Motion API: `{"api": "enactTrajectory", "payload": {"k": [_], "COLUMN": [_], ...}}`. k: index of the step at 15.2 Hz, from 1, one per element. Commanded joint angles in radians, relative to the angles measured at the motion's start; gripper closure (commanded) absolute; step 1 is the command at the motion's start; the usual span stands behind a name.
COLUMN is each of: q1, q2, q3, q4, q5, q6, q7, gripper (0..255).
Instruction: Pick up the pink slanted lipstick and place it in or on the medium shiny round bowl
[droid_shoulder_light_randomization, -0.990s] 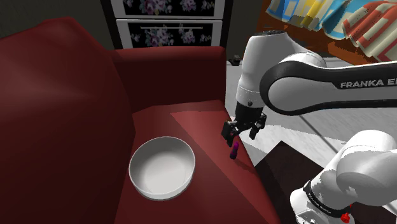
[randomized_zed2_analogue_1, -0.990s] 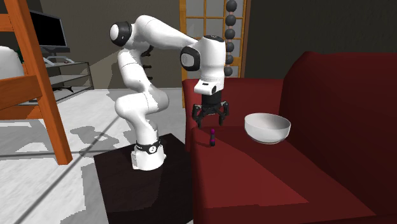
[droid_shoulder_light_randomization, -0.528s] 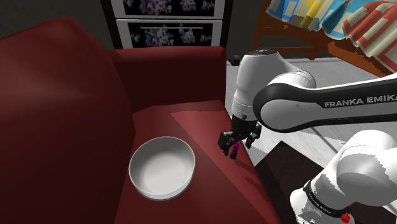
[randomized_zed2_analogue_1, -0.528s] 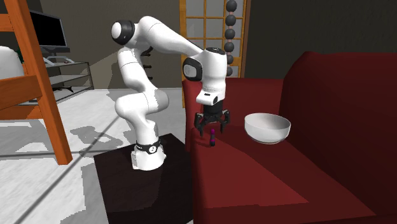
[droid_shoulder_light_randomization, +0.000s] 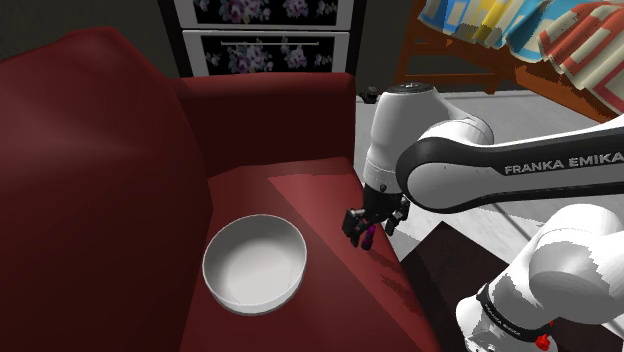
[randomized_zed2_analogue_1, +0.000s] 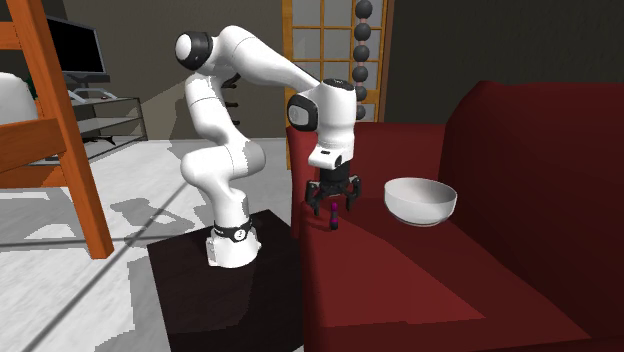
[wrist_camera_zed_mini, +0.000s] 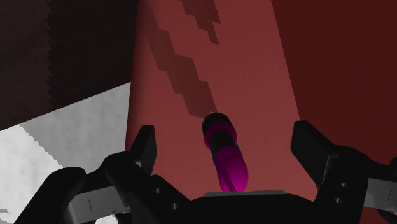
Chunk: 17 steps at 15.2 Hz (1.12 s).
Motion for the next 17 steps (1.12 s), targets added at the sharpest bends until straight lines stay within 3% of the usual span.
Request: {"api": "enactTrajectory", "payload": {"k": [1,10,17], "q1": [0.000,0.000,-0.003], "q2": [0.000,0.000,-0.046], "q3": [0.000,0.000,-0.029], "q4": [0.000,0.000,0.065], "q5": [0.000,0.000,-0.022], "q6": [0.000,0.000,-0.111], "q7": [0.000,0.000,0.009], "gripper": [255,255,255]}}
